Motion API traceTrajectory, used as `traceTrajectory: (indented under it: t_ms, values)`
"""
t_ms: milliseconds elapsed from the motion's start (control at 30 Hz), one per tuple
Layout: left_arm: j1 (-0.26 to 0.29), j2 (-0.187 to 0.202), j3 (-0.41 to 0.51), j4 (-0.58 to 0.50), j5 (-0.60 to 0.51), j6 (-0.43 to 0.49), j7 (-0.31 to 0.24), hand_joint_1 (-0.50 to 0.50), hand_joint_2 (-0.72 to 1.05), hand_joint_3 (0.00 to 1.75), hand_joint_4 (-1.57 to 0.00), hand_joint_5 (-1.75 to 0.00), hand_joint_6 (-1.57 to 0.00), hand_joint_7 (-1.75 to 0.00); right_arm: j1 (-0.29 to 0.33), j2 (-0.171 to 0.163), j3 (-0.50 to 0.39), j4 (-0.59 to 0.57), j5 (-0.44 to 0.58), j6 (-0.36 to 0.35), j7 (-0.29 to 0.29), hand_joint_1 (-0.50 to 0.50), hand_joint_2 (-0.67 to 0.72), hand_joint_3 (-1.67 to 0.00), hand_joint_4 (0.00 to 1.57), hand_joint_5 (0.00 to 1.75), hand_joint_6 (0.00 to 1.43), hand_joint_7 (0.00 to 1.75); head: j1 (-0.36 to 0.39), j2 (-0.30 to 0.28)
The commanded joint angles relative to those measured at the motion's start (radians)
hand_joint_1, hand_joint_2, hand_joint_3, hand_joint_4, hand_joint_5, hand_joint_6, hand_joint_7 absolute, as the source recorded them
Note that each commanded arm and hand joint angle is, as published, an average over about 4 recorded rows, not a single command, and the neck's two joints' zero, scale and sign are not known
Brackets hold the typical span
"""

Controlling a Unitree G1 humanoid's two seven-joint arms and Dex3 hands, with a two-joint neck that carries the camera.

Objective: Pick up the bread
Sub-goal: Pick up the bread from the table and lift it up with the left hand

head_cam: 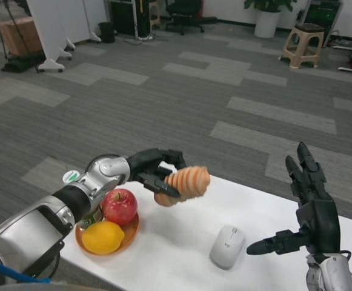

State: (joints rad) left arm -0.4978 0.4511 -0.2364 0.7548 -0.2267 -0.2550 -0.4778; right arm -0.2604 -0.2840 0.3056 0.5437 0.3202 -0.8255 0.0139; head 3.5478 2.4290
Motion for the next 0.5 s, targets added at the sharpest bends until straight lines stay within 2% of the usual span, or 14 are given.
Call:
traceTrajectory:
  t_ms: [33,133,333,400,500]
  values:
    - [0.051,-0.004,0.033,-0.043,-0.13,-0.077,0.007,-0.12,1.05,0.09,-1.16,-1.75,-0.71,-1.68,0.001,-0.001,-0.003,-0.005,0.008,-0.003,-0.004,-0.33,0.11,0.0,0.0,0.1,0.0,0.0,-0.001,0.004]
    - [0.069,-0.016,0.034,-0.065,-0.207,-0.112,0.01,-0.12,1.05,0.13,-1.16,-1.75,-0.71,-1.68,0.0,-0.001,0.002,-0.005,0.008,-0.003,-0.003,-0.33,0.12,0.0,0.0,0.1,0.0,0.0,-0.001,0.005]
    - [0.094,-0.057,0.045,-0.11,-0.374,-0.175,0.024,-0.12,1.05,0.09,-1.16,-1.75,-0.73,-1.68,-0.002,0.002,0.014,-0.013,0.008,-0.003,-0.005,-0.33,0.12,0.0,0.0,0.1,0.0,0.0,-0.012,0.01]
    - [0.099,-0.06,0.045,-0.12,-0.397,-0.178,0.026,-0.12,1.05,0.09,-1.18,-1.75,-0.73,-1.68,-0.002,0.002,0.018,-0.015,0.008,-0.003,-0.005,-0.33,0.14,0.0,0.0,0.1,0.0,0.0,-0.012,0.01]
    - [0.107,-0.061,0.041,-0.146,-0.423,-0.188,0.031,-0.12,1.05,0.09,-1.2,-1.75,-0.74,-1.68,-0.003,0.002,0.023,-0.016,0.008,-0.003,-0.005,-0.33,0.09,0.0,0.0,0.15,0.0,0.0,-0.016,0.011]
